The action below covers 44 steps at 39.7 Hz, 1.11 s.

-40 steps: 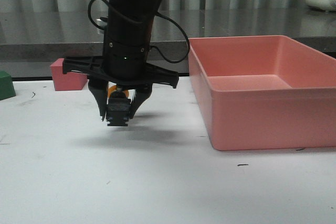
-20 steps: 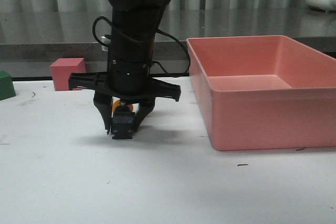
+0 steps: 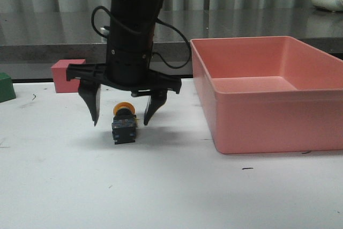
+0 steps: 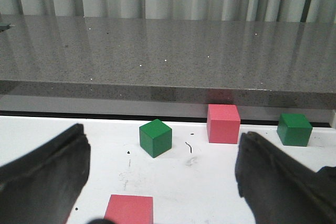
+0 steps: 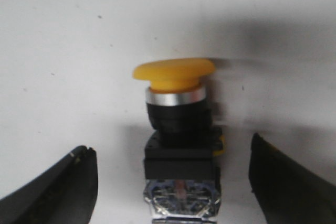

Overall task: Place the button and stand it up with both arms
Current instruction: 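Lower the button onto the table and open the right gripper, then raise the right gripper away from the button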

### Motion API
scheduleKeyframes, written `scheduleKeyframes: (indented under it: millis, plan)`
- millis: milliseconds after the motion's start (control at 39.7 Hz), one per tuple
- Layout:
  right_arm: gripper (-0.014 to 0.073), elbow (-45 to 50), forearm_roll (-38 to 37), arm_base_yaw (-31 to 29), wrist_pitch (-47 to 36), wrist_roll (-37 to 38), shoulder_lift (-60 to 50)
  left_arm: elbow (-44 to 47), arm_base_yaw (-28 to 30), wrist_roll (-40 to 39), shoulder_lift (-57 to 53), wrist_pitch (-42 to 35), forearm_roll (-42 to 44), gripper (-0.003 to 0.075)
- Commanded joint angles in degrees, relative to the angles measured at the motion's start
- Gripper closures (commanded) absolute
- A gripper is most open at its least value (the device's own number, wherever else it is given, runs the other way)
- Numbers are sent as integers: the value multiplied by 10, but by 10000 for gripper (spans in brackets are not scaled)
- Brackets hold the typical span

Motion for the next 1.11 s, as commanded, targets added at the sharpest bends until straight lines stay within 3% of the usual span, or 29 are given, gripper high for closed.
scheduleKeyframes:
  millis: [0,352,428,629,755,982,1083]
  plan:
    - [-18,-50,-13,-3,14,-4,-58,-21,0,-1,9,-48,-1,175]
    - [5,-93,-18,-2,48,-13,-66,-21,0,-1,9,-48,-1,176]
    - [87,-93,-18,-2,48,-13,-68,-21,0,-1,9,-48,-1,176]
    - [478,-93,-19,-2,51,-13,-79,-21,0,-1,9,-48,-1,176]
    - [657,-93,-19,-2,54,-13,-85,-21,0,-1,9,-48,-1,176]
    - [658,-93,-20,-2,67,-19,-103,-21,0,-1,9,-48,-1,176]
    - [658,-93,-19,-2,89,-82,-123,-21,0,-1,9,-48,-1,176]
